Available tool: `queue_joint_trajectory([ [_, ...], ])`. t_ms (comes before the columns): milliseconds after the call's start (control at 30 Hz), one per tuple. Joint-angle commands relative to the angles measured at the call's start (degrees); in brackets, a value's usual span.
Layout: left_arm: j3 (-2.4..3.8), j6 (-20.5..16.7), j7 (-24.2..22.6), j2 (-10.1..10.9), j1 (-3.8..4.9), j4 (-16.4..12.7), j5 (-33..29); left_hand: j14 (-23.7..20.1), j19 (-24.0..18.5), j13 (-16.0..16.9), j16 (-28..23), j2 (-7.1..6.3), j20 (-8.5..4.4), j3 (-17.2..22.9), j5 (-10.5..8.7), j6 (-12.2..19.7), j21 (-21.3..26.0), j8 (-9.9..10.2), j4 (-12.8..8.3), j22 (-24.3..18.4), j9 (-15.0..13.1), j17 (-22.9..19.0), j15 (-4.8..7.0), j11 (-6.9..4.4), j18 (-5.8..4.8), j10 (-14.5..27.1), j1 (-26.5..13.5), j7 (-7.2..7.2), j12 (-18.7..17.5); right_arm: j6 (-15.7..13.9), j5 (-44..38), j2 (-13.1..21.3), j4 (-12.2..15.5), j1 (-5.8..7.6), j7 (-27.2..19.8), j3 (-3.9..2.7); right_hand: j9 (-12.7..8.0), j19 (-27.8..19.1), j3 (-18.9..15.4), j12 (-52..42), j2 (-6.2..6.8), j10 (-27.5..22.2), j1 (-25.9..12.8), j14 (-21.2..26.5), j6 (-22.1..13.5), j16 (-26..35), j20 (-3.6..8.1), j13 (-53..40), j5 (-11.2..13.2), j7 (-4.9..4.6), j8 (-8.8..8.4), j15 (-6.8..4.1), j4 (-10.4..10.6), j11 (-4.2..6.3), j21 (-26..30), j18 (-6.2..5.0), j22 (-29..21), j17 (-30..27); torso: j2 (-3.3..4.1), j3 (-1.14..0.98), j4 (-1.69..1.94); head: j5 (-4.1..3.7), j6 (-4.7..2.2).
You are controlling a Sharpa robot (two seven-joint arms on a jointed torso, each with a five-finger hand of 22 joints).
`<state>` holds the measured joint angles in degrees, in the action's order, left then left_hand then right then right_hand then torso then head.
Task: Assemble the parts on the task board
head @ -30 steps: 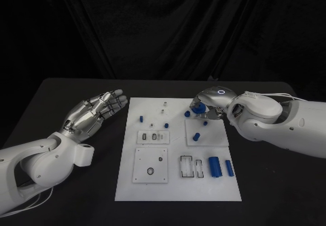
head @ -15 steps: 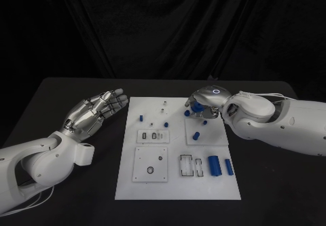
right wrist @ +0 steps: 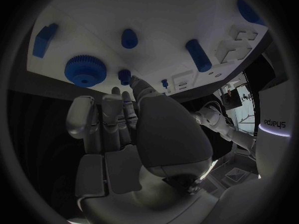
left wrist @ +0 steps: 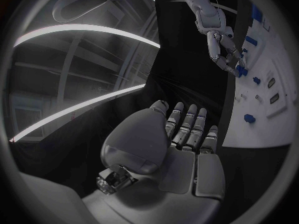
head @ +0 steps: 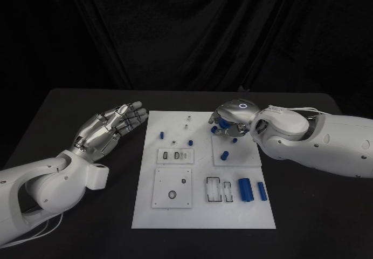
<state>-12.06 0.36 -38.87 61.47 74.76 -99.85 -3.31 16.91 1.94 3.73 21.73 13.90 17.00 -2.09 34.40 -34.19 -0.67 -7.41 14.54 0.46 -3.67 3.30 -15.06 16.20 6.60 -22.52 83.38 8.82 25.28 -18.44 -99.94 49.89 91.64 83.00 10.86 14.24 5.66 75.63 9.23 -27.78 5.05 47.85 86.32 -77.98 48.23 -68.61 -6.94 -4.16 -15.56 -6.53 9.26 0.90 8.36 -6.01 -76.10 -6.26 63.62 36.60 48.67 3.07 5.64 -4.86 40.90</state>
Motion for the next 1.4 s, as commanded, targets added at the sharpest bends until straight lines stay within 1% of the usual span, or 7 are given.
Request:
queue_joint_trajectory([
  [33, 0.01, 0.9, -14.7, 0.0, 0.09, -0.4, -0.4, -0.2, -1.9, 0.0, 0.6, -0.69, -0.06, 0.7, 0.25, 0.1, 0.7, 0.4, 0.0, -0.4, 0.1, 0.1, -0.58, 0.58, -1.36, 0.1, 0.0, 0.36, 0.3, -0.8, -0.3, -0.2, -0.3, -0.34, -0.9, -0.04, 0.2, 0.4, 1.0, 0.4, 0.07, 1.6, 0.2, -0.4, 0.8, -0.4, -0.16, 0.1, -0.4, 0.00, -0.28, 0.14, 0.3, 0.02, -0.4, 0.64, 0.5, 0.5, -0.04, -0.02, 0.06, 0.27, 0.21],
  [333, -0.01, 0.9, -14.6, 0.0, 0.09, -0.6, -0.4, -0.6, 0.5, 0.0, 1.8, -1.66, 0.01, 3.1, 0.28, 0.0, -0.2, 0.5, -0.1, 0.3, 0.1, 0.1, -0.52, 0.61, -1.07, 0.3, -1.0, 0.49, 0.7, -0.6, -0.3, -1.0, -1.5, -1.15, -1.1, -0.04, 1.0, 0.7, 3.8, 2.5, 0.49, 3.2, 0.7, -0.6, 4.4, -0.6, -0.16, 0.4, -0.8, -0.15, 0.54, 0.08, 0.8, 0.03, -0.8, 0.76, 1.4, 1.2, -0.11, 0.01, -0.02, 0.82, 0.40],
  [600, -0.05, 1.1, -14.5, 0.0, 0.09, -0.3, -0.4, -1.1, -1.9, 0.0, 2.7, -2.77, 0.06, 5.1, 0.25, 0.0, 0.6, 0.6, -0.4, -0.4, 0.1, 0.1, -0.75, 0.67, -1.44, 0.4, -1.9, 0.54, 1.1, -0.7, -0.3, -1.7, -2.6, -1.80, -1.6, -0.05, 1.3, 0.8, 6.0, 3.7, 0.44, 4.4, 1.5, -0.6, 5.9, -0.6, -0.04, 0.4, -1.7, -0.05, 0.56, -0.03, 0.7, 0.19, -0.8, 0.78, 1.8, 1.3, -0.16, 0.02, -0.08, 0.79, 0.77],
  [767, -0.07, 1.3, -14.4, -0.1, 0.08, -0.1, -0.4, -1.1, -1.9, 0.0, 2.9, -2.98, 0.04, 5.6, 0.23, -0.1, 0.6, 0.6, -0.5, -0.4, 0.1, 0.1, -0.78, 0.61, -1.46, 0.4, -2.2, 0.55, 1.1, -1.9, 1.1, -1.8, -3.3, -1.99, -2.6, -0.05, 1.6, 0.8, 7.3, 4.1, 0.29, 5.4, 1.8, -0.6, 6.6, -0.5, 0.04, 0.4, -2.6, 0.09, 0.61, -0.13, 0.5, 0.35, -0.9, 0.80, 2.0, 1.4, -0.13, -0.03, 0.04, 0.74, 0.79],
  [933, -0.08, 1.5, -14.4, -0.1, 0.07, 0.1, -0.4, -1.2, -1.8, 0.0, 3.1, -3.50, 0.05, 6.0, 0.20, 0.0, 0.6, 0.7, -0.9, -0.4, 0.1, 0.1, -0.79, 0.71, -1.45, 0.5, -2.4, 0.58, 1.2, -5.2, 3.5, -1.7, -3.6, -2.05, -4.9, -0.06, 2.5, 1.1, 9.2, 3.9, -0.16, 8.8, 3.2, -0.8, 9.1, -0.6, 0.73, 0.1, -2.9, -0.95, 1.64, -0.97, -0.9, 1.40, -1.2, 0.89, 2.7, 1.9, -0.17, -0.02, -0.10, 0.86, 0.97],
  [1167, -0.08, 1.5, -14.2, 0.0, 0.06, 0.3, -0.4, -1.2, -1.8, 0.0, 3.1, -3.54, 0.03, 6.1, 0.21, 0.0, 0.6, 0.7, -1.0, -0.4, 0.1, 0.1, -0.77, 0.66, -1.45, 0.5, -2.5, 0.58, 1.2, -12.0, 7.7, -1.9, -3.2, -1.59, -8.7, -0.38, 5.2, 2.6, 12.3, 4.7, -0.21, 15.7, 4.4, -2.3, 13.0, -1.7, 1.92, -0.2, 2.9, -0.61, 3.47, -2.15, -2.9, 2.77, -2.7, 1.48, 5.7, 5.4, -0.17, 0.01, -0.03, 1.17, 0.75],
  [1400, -0.08, 1.4, -14.1, -0.1, 0.06, 0.5, -0.7, -1.2, -1.8, 0.0, 3.2, -3.55, 0.03, 6.1, 0.24, -0.1, 0.6, 0.7, -1.0, -0.4, 0.1, 0.1, -0.77, 0.65, -1.45, 0.5, -2.5, 0.58, 1.2, -12.3, 12.3, -4.7, -5.1, 1.30, -9.5, -0.56, 6.5, 3.0, 12.7, 6.1, 0.25, 17.2, 3.5, -2.8, 13.6, -2.0, 2.19, -0.2, 5.1, -0.37, 3.79, -2.40, -2.7, 3.09, -3.1, 1.64, 6.6, 6.5, -0.19, -0.01, -0.04, 1.74, 0.85],
])
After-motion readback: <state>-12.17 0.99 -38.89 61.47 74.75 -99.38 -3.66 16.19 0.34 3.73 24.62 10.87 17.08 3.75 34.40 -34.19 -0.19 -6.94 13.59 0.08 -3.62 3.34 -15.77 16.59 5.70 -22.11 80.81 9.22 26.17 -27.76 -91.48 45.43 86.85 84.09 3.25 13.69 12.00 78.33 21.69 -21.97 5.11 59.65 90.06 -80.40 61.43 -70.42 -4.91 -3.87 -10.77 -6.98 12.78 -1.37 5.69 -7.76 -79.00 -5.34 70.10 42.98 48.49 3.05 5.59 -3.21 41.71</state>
